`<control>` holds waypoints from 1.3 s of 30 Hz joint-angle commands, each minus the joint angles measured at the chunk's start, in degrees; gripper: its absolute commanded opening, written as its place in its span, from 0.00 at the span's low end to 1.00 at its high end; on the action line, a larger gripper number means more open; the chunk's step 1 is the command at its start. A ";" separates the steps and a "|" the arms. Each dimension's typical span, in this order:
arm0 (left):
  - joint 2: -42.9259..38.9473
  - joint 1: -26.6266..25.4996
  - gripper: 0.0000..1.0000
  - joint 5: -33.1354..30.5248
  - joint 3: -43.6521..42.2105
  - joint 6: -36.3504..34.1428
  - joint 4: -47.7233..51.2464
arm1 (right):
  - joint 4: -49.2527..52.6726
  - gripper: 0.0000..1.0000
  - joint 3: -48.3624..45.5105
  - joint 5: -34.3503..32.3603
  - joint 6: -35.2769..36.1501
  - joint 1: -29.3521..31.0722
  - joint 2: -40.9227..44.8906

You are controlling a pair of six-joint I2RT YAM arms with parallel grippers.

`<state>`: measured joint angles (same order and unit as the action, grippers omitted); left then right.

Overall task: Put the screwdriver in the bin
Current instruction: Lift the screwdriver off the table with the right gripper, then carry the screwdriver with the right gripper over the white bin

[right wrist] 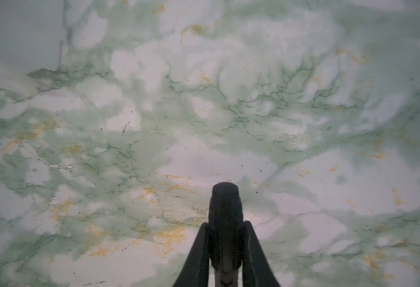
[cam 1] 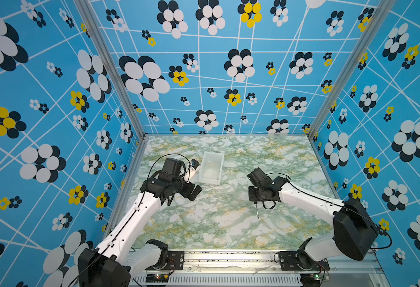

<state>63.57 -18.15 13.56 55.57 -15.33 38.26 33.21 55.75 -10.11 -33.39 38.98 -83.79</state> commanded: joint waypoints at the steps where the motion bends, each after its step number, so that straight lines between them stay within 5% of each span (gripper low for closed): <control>1: -0.79 1.99 0.99 1.54 1.50 1.74 0.72 | 4.76 0.14 2.88 0.44 2.15 0.20 2.68; 12: -5.15 6.28 0.99 0.37 -0.33 2.90 -0.46 | 8.20 0.15 14.88 1.16 6.02 0.22 -0.07; 39: -13.22 11.87 0.99 6.50 -2.65 5.14 -2.49 | 0.09 0.15 51.49 10.33 4.07 0.31 -30.93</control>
<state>51.51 -7.03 17.76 53.60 -10.90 35.79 35.66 103.74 -1.50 -28.08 38.98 -111.59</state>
